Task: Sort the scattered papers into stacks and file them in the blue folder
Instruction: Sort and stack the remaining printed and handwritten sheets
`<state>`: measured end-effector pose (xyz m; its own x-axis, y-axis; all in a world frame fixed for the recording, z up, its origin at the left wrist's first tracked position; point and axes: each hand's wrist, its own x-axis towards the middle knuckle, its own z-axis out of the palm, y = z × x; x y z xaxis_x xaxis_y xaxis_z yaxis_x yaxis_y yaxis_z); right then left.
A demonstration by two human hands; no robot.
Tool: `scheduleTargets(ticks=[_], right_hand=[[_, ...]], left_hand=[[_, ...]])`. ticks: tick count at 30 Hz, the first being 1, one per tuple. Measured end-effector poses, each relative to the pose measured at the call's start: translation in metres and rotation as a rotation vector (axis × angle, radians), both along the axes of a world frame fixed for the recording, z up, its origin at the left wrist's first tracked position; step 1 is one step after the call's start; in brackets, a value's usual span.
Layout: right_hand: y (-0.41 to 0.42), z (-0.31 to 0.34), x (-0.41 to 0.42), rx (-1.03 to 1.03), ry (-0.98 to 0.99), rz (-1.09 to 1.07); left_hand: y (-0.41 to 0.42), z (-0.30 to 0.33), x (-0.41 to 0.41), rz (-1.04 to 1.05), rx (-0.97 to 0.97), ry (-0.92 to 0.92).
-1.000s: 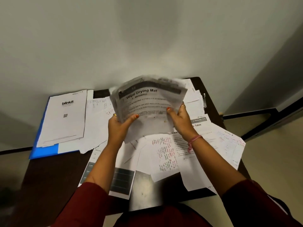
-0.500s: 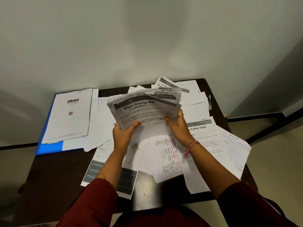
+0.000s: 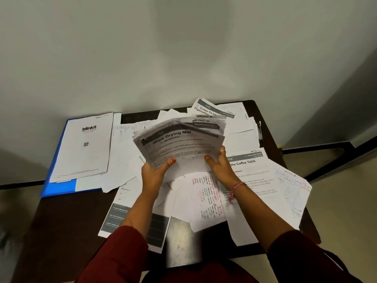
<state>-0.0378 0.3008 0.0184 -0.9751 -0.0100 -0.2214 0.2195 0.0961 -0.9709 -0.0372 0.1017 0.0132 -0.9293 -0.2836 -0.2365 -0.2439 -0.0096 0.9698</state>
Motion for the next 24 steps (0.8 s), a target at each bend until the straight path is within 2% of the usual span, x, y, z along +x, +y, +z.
scheduleTargets(ticks=[4, 8, 13, 24], right_hand=[[-0.002, 0.000, -0.001, 0.006, -0.029, 0.044], [0.005, -0.002, -0.008, -0.037, -0.041, -0.043], [0.003, -0.001, -0.004, 0.020, -0.046, 0.019], [-0.004, -0.008, -0.006, 0.027, -0.057, -0.013]], left_hand=[[-0.001, -0.003, -0.002, -0.005, 0.007, 0.005], [-0.002, -0.005, -0.004, 0.002, 0.022, 0.000], [-0.002, -0.012, -0.004, -0.005, 0.033, -0.020], [0.000, -0.012, -0.007, -0.007, 0.051, -0.006]])
